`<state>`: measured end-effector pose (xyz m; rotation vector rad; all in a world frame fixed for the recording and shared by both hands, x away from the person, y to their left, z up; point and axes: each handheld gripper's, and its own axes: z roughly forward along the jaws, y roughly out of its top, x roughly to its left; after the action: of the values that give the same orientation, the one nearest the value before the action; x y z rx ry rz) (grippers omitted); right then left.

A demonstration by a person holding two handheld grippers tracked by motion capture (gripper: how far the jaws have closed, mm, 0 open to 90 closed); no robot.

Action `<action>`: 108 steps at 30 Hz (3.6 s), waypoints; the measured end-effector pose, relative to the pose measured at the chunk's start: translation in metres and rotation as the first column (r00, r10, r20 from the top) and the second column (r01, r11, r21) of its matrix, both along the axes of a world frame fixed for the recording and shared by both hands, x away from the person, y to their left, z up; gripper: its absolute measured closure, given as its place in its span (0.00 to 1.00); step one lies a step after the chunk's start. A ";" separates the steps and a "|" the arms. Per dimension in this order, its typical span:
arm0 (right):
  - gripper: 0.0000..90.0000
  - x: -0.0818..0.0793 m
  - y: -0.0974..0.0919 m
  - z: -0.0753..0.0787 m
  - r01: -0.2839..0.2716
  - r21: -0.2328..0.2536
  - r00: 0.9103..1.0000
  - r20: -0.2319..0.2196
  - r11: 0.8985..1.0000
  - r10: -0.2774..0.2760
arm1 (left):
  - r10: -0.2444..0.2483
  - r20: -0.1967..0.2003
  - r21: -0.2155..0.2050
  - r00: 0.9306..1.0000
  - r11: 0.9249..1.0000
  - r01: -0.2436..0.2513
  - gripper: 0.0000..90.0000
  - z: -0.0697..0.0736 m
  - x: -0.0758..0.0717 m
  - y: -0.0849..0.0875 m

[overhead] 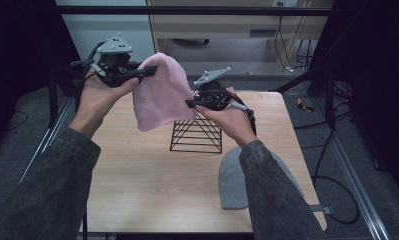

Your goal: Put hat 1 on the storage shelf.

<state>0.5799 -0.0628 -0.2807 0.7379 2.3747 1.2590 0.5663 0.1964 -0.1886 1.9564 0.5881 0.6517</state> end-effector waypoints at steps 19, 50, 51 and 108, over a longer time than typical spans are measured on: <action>0.90 0.015 -0.018 -0.010 0.088 -0.021 0.996 0.015 0.996 -0.088 | -0.012 -0.013 -0.011 1.000 1.000 0.012 0.87 -0.013 0.030 -0.025; 0.90 0.005 -0.061 -0.042 0.144 -0.028 0.989 0.033 0.989 -0.143 | -0.061 -0.036 -0.063 0.997 0.996 0.059 0.81 -0.050 0.046 -0.065; 0.90 0.005 -0.062 -0.043 0.144 -0.030 0.989 0.033 0.989 -0.143 | -0.061 -0.038 -0.061 0.997 0.996 0.059 0.81 -0.051 0.046 -0.066; 0.57 -0.014 -0.082 -0.103 0.175 -0.183 0.978 -0.080 0.967 -0.192 | -0.101 -0.186 0.021 0.977 0.994 0.107 0.86 -0.120 0.015 -0.087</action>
<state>0.5655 -0.1445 -0.3838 0.9566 2.3908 0.9453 0.5813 0.1096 -0.3086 2.0759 0.5863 0.4192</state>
